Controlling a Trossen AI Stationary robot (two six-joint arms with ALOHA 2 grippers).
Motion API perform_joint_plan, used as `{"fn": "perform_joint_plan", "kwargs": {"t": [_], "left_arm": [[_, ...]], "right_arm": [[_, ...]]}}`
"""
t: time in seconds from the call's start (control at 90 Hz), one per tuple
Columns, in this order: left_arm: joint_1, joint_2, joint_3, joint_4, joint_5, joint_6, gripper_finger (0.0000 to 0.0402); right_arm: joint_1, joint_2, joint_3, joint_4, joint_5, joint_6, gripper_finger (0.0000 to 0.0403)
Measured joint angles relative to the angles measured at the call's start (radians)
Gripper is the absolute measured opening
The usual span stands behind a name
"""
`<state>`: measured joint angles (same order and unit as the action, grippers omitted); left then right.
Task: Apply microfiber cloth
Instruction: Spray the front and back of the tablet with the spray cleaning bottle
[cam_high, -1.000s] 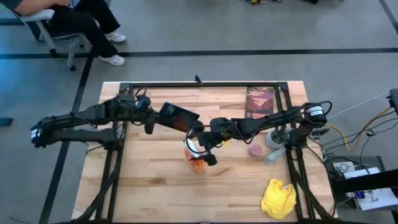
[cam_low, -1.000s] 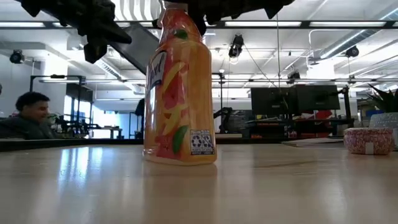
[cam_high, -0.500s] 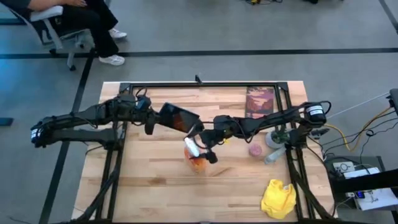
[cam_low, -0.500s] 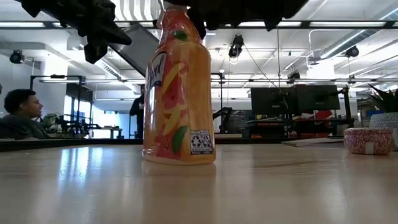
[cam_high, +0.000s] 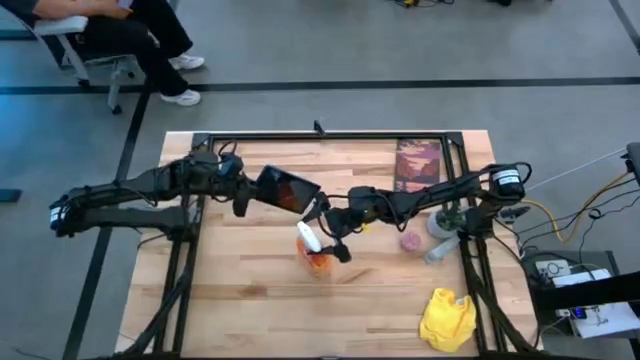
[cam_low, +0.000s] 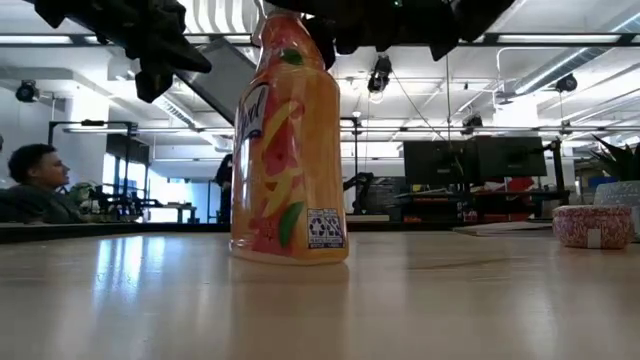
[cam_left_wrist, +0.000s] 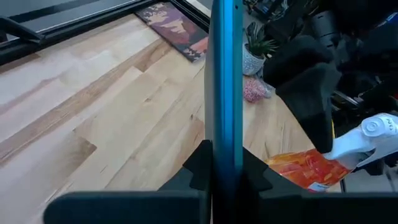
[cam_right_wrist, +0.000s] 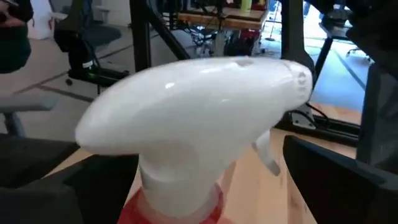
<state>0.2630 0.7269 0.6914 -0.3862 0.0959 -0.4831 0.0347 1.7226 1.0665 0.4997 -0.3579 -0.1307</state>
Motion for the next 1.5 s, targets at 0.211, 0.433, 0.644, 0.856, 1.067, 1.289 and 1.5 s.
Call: {"fn": "perform_joint_plan", "kwargs": {"t": [0.211, 0.433, 0.644, 0.856, 1.067, 1.289, 1.5], "left_arm": [[0.000, 0.000, 0.000, 0.000, 0.000, 0.007, 0.0011], [0.000, -0.011, 0.000, 0.000, 0.001, -0.008, 0.0011], [0.000, 0.003, 0.001, -0.017, 0.109, -0.212, 0.0011], [0.000, 0.006, 0.061, -0.069, 0.075, -0.226, 0.0011], [-0.001, 0.027, 0.067, -0.067, 0.043, -0.275, 0.0011], [-0.001, 0.034, 0.067, -0.038, 0.042, -0.304, 0.0011], [-0.001, 0.031, 0.068, -0.011, 0.043, -0.304, 0.0011]], "right_arm": [[-0.006, 0.000, 0.008, -0.015, -0.067, -0.019, 0.0376], [-0.009, 0.000, 0.008, -0.024, -0.069, -0.024, 0.0376], [-0.009, 0.000, 0.008, -0.024, -0.069, -0.044, 0.0376], [-0.009, 0.000, 0.008, -0.022, -0.043, -0.047, 0.0376], [-0.009, 0.000, 0.008, -0.037, -0.051, -0.031, 0.0376], [-0.009, 0.000, 0.008, -0.045, -0.068, -0.025, 0.0375], [-0.009, 0.016, 0.006, -0.052, -0.069, -0.023, 0.0375]]}}
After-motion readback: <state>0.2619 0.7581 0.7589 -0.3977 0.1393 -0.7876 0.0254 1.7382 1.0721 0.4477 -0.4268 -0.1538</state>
